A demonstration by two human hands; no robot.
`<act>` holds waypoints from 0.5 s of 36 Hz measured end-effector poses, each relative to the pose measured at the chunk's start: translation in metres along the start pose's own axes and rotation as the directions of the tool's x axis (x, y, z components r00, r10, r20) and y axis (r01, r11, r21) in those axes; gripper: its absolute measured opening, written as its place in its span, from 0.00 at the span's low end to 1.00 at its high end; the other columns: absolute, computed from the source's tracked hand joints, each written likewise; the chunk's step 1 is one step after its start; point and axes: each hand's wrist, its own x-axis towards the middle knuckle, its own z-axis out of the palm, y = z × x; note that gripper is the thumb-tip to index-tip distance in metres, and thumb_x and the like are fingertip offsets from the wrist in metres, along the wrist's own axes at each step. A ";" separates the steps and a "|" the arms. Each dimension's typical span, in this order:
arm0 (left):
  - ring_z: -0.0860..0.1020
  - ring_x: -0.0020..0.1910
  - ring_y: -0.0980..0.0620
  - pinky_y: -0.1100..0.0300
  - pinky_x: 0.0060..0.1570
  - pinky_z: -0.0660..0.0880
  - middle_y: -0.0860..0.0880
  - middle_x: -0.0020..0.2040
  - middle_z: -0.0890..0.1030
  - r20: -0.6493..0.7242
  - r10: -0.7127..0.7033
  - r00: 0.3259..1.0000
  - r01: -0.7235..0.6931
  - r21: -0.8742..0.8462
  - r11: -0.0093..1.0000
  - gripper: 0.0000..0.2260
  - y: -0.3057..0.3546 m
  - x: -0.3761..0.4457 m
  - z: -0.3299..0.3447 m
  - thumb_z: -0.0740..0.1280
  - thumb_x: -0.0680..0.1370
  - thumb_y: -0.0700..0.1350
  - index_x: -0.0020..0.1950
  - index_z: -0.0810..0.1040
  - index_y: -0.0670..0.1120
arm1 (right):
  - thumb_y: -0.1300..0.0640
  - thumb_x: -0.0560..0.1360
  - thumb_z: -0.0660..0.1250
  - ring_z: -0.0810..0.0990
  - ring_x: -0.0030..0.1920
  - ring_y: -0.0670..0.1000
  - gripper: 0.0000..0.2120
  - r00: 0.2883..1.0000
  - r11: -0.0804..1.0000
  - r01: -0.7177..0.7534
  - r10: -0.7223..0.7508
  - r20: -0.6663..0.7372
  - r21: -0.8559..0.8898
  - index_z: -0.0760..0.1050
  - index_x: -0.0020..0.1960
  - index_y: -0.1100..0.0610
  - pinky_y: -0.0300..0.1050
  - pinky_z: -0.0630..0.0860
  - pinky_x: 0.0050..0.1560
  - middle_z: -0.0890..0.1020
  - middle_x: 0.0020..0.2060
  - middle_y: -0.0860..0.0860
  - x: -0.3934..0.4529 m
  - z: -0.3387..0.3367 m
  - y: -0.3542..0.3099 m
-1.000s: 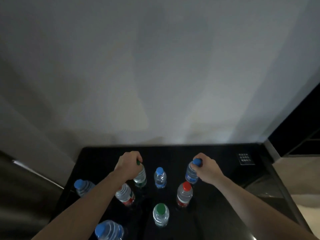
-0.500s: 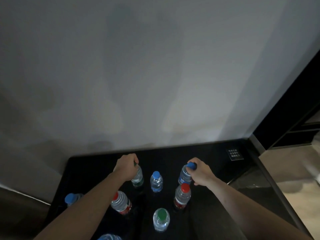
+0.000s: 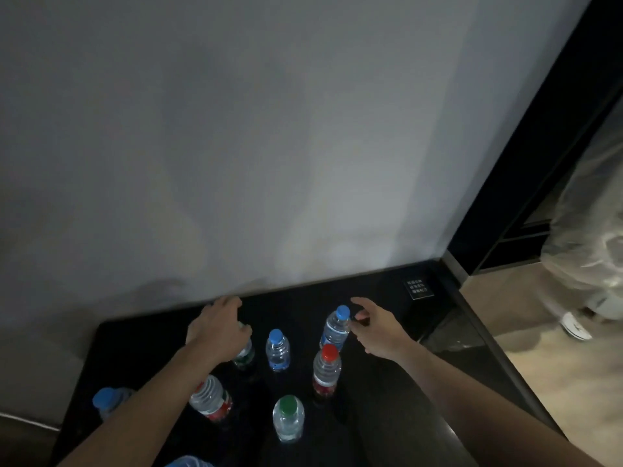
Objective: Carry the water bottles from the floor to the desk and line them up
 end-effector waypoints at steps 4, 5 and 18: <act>0.69 0.69 0.50 0.52 0.64 0.72 0.52 0.72 0.69 -0.070 0.076 0.995 -0.081 -0.064 0.995 0.25 0.031 -0.027 -0.012 0.65 0.78 0.56 0.74 0.66 0.52 | 0.54 0.81 0.67 0.81 0.56 0.48 0.28 0.998 0.998 0.055 -0.056 -0.026 -0.033 0.62 0.78 0.44 0.50 0.80 0.61 0.75 0.66 0.47 -0.024 -0.018 0.005; 0.69 0.69 0.51 0.52 0.64 0.72 0.53 0.72 0.69 -0.078 0.096 0.992 -0.102 -0.086 0.991 0.25 0.039 -0.035 -0.014 0.65 0.78 0.56 0.73 0.66 0.52 | 0.54 0.80 0.67 0.80 0.58 0.48 0.28 0.997 0.997 0.067 -0.069 -0.042 -0.039 0.62 0.78 0.44 0.50 0.79 0.63 0.74 0.67 0.47 -0.031 -0.023 0.008; 0.68 0.68 0.55 0.58 0.69 0.66 0.59 0.70 0.70 -0.236 0.410 0.881 -0.454 -0.176 0.873 0.21 0.173 -0.155 0.033 0.72 0.75 0.51 0.67 0.73 0.56 | 0.49 0.80 0.68 0.67 0.72 0.39 0.27 0.985 0.994 0.105 -0.098 -0.141 0.039 0.64 0.76 0.39 0.33 0.66 0.67 0.66 0.71 0.35 -0.195 -0.091 0.139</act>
